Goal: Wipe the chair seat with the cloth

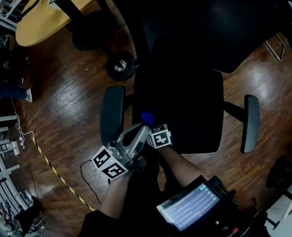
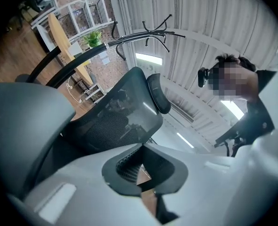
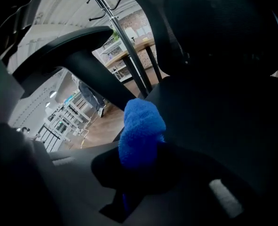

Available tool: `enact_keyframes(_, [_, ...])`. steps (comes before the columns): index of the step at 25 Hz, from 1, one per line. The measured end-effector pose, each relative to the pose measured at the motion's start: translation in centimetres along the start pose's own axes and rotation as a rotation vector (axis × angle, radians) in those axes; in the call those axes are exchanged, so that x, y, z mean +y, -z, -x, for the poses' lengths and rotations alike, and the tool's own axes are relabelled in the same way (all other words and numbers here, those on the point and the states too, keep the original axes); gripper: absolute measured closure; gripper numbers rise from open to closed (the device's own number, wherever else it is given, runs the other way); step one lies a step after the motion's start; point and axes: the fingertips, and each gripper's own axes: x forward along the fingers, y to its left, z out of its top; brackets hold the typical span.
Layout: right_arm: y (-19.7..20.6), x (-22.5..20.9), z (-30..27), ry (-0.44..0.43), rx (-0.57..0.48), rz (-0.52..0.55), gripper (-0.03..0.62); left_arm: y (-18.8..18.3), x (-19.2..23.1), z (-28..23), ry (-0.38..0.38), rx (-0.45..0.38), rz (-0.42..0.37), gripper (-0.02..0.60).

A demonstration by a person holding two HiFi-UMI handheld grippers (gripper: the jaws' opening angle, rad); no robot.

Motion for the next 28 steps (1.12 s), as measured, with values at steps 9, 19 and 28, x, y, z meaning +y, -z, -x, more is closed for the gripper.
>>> enact_keyframes(9, [2.8, -12.7, 5.9, 0.259, 0.010, -0.067, 0.549, 1.6, -0.1, -2.0, 0.064, 0.083, 0.019, 0.589])
enact_keyframes(19, [7.0, -26.8, 20.8, 0.530, -0.026, -0.140, 0.549, 7.3, -4.3, -8.8, 0.212, 0.215, 0.053, 0.589])
enact_keyframes(28, [6.8, -27.5, 22.3, 0.615, -0.069, -0.158, 0.549, 7.3, -4.0, -8.8, 0.203, 0.224, 0.045, 0.589])
